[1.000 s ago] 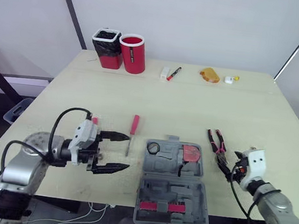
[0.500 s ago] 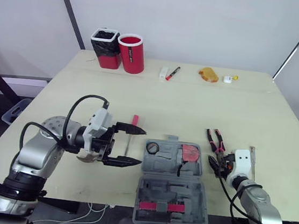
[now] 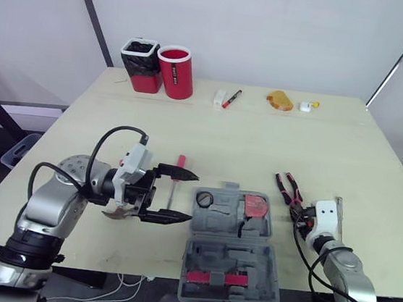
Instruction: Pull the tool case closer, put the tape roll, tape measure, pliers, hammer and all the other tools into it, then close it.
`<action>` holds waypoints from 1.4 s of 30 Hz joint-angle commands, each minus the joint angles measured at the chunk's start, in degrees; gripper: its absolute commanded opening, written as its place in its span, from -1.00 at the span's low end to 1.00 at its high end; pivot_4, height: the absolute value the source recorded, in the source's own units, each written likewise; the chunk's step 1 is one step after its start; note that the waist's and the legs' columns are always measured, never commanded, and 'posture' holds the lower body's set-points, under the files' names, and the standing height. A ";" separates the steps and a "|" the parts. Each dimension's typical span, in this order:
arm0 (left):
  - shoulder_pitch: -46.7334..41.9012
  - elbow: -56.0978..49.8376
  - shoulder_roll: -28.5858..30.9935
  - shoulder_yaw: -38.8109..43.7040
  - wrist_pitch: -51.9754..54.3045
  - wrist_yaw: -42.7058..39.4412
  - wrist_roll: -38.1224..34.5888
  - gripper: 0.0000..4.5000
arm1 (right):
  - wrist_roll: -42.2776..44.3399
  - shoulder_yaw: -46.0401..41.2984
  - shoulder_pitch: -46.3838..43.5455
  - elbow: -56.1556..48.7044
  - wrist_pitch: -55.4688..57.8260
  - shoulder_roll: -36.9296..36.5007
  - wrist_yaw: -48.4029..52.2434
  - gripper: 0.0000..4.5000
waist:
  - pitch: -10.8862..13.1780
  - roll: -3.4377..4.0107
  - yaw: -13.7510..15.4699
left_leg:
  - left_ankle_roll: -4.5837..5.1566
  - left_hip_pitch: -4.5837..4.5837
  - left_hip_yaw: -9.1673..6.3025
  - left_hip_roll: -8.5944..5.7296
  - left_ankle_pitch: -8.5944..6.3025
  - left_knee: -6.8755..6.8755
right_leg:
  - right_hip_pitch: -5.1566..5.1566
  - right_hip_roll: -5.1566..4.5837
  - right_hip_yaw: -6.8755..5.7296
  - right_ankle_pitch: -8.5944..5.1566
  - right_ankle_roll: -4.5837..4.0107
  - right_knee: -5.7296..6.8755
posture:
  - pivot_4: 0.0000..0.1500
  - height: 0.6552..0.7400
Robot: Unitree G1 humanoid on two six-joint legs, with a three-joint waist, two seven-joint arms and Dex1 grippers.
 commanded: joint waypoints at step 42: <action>1.03 15.11 9.96 1.44 -15.14 -9.76 6.52 1.00 | -1.13 29.95 -26.35 -20.37 17.02 -26.21 40.61 -0.58 | 0.44 0.11 0.28 | 0.00 -0.14 -0.05 0.00 0.00 0.12 | -0.04 0.05 -0.01 0.01 -0.01 -0.03 | 1.00 1.00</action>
